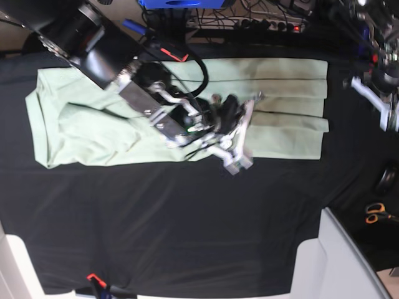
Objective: Fold the T-shirt properly
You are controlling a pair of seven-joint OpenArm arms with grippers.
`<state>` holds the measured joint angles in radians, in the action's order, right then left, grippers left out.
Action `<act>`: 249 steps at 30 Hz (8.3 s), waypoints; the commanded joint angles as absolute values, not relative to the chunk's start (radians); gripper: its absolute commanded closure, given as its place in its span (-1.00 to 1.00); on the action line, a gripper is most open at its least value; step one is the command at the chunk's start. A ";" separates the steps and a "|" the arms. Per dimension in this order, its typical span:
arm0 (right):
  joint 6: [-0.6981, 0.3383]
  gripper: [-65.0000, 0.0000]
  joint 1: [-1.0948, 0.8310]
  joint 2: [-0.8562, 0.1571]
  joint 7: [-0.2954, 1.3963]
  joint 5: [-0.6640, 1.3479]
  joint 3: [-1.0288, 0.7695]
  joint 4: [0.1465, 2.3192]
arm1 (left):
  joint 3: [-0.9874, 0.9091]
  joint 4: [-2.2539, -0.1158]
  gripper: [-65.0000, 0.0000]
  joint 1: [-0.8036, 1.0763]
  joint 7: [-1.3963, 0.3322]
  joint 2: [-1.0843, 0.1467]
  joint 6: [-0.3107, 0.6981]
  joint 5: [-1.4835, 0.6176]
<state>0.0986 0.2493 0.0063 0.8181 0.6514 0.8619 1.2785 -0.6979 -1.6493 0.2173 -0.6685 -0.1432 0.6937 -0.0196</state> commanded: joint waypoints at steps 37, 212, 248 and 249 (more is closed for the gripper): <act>0.280 1.00 -0.039 -0.170 0.803 0.659 0.501 1.722 | -0.252 -1.201 0.97 -0.085 -0.704 -0.263 0.698 0.097; 0.278 1.00 -0.016 -0.174 0.803 0.659 0.495 1.652 | -0.269 -1.264 1.00 0.041 -1.164 -0.510 0.698 -0.782; 0.278 1.00 -0.050 -0.174 0.809 0.661 0.503 1.742 | -0.325 -1.089 -0.41 -0.073 -0.978 -0.483 0.698 -0.338; 0.278 1.00 -0.050 -0.174 0.809 0.661 0.503 1.742 | -0.326 -1.089 -0.41 -0.073 -0.978 -0.470 0.698 -0.325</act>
